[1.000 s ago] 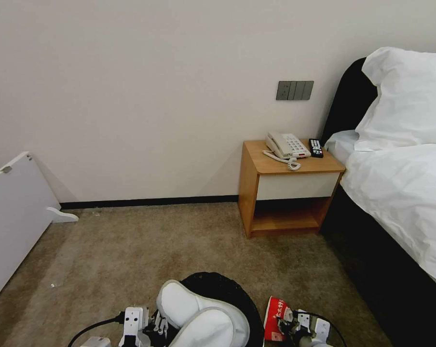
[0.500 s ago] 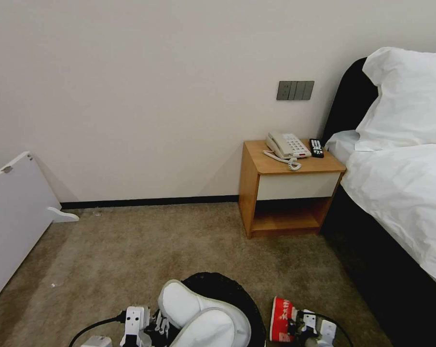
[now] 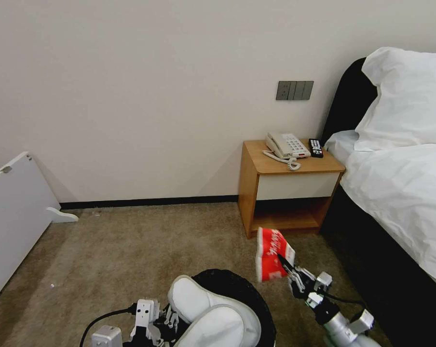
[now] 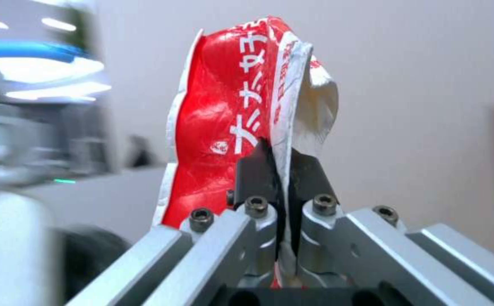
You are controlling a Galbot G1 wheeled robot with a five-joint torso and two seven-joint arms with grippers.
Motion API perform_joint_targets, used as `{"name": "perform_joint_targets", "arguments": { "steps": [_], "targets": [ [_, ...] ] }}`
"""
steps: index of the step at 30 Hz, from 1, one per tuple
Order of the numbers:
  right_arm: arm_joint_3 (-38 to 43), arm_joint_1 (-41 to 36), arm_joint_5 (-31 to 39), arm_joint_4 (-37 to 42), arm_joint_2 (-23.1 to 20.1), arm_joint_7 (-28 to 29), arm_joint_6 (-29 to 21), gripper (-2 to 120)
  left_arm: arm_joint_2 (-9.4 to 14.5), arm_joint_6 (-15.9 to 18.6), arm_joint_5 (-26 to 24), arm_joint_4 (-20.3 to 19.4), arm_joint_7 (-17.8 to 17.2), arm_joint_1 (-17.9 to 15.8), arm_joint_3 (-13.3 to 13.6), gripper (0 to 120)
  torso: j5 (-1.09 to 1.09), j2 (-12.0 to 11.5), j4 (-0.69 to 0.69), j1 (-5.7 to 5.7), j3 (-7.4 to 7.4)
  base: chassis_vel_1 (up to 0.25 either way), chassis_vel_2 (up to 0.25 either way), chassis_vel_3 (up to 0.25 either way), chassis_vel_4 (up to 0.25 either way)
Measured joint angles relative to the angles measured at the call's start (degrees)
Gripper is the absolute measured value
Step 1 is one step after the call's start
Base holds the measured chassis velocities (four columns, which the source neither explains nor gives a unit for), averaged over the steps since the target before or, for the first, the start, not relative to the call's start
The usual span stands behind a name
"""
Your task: Pick up the trash bin, then pick up the garbage from the floor and place it into the trash bin.
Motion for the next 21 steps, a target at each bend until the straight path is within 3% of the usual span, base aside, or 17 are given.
{"name": "perform_joint_targets", "arguments": {
  "steps": [1,2,5,7,8,13,16,18,19,21],
  "targets": [
    [-1.4,0.7,2.3,1.5,-1.3,-4.4,-0.2,0,0.1,0.0,-0.1,0.0,0.0,0.0,-0.1,5,0.01,0.0,0.01,0.00,0.00,0.000,0.000,0.000,0.000],
    [-1.4,0.7,2.3,1.5,-1.3,-4.4,-0.2,0,0.1,0.0,-0.1,0.0,0.0,0.0,-0.1,5,0.01,0.0,0.01,0.00,0.00,0.000,0.000,0.000,0.000],
    [-5.0,1.6,8.3,6.2,-6.5,-15.2,-4.3,0,0.2,0.0,-0.1,-0.3,0.1,0.3,-0.3,5,-0.01,0.0,-0.03,0.00,0.00,0.000,0.000,0.000,0.000],
    [-6.2,1.9,9.4,7.3,-8.4,-17.7,-5.9,0,0.1,0.0,-0.1,-0.4,0.1,0.4,-0.3,5,0.00,0.0,-0.02,0.00,0.00,0.000,0.000,0.000,0.000],
    [-6.2,1.9,9.4,7.3,-8.4,-17.7,-5.9,0,0.1,0.0,-0.1,-0.4,0.1,0.4,-0.3,5,0.00,0.0,-0.02,0.00,0.00,0.000,0.000,0.000,0.000],
    [-9.2,4.4,10.8,9.3,-16.6,-21.8,-11.4,0,-0.2,0.1,0.1,-0.8,0.1,0.7,-0.2,5,0.01,0.0,-0.02,0.00,0.00,0.000,0.000,0.000,0.000],
    [-9.7,5.2,11.3,9.7,-18.4,-22.2,-12.7,0,-0.3,0.1,0.2,-0.9,0.1,0.8,-0.2,5,0.00,0.0,-0.02,0.00,0.00,0.000,0.000,0.000,0.000],
    [-11.8,8.4,11.2,10.3,-24.9,-23.9,-16.4,0,-0.6,0.1,0.6,-0.9,0.0,0.9,-0.1,5,-0.01,0.0,-0.01,0.00,0.00,0.000,0.000,0.000,0.000],
    [-11.8,8.4,11.2,10.3,-24.9,-23.9,-16.4,0,-0.6,0.1,0.6,-0.9,0.0,0.9,-0.1,5,-0.01,0.0,-0.01,0.00,0.00,0.000,0.000,0.000,0.000],
    [-13.2,11.1,9.9,10.3,-28.9,-24.3,-18.6,0,-0.9,0.1,0.7,-1.1,0.0,1.1,-0.1,5,0.01,0.0,-0.01,0.00,0.00,0.000,0.000,0.000,0.000]
  ]
}}
